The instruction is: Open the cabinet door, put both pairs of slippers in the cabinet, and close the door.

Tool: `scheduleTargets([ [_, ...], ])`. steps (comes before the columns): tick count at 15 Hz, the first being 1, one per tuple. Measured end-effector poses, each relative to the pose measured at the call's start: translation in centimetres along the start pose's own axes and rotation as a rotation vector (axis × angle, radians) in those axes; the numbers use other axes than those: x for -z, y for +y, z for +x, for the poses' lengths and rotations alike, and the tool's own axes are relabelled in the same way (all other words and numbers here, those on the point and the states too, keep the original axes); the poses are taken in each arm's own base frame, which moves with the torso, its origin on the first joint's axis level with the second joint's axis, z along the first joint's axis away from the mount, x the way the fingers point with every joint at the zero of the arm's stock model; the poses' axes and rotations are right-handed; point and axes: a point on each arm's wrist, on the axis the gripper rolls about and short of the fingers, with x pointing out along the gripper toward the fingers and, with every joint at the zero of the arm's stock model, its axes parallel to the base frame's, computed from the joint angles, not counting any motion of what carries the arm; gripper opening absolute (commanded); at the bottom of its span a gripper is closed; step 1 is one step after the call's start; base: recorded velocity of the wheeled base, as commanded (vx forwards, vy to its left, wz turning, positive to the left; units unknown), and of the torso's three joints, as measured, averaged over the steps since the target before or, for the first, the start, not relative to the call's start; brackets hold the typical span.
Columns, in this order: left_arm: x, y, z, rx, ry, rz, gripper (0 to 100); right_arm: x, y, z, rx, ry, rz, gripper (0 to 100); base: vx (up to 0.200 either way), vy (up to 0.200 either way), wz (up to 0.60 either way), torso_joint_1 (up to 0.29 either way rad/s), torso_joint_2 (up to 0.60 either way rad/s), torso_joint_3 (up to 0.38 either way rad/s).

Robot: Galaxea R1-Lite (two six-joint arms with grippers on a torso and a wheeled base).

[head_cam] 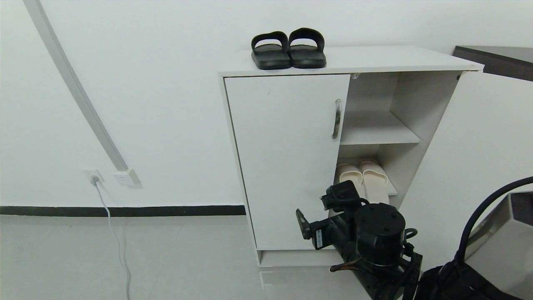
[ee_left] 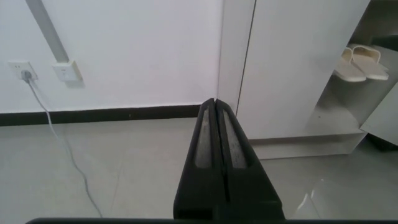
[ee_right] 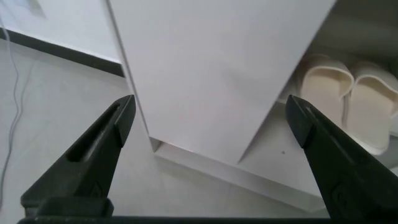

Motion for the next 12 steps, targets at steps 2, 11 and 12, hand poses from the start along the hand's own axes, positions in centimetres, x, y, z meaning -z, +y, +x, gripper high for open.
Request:
scheduleTargets([
  [2,0.00,0.00,0.00,0.001,0.000,0.000,0,0.02,0.04,-0.01,-0.001,0.000,-0.002,100,0.000,0.000,0.00,0.000,0.00,0.000],
  [11,0.00,0.00,0.00,0.000,0.000,0.000,0,0.15,-0.03,-0.06,0.000,0.005,-0.005,100,0.000,0.000,0.00,0.000,0.00,0.000],
  [12,0.01,0.00,0.00,0.001,0.001,0.000,0,0.16,0.01,-0.08,-0.008,0.006,-0.006,100,0.000,0.000,0.00,0.027,-0.13,-0.115],
])
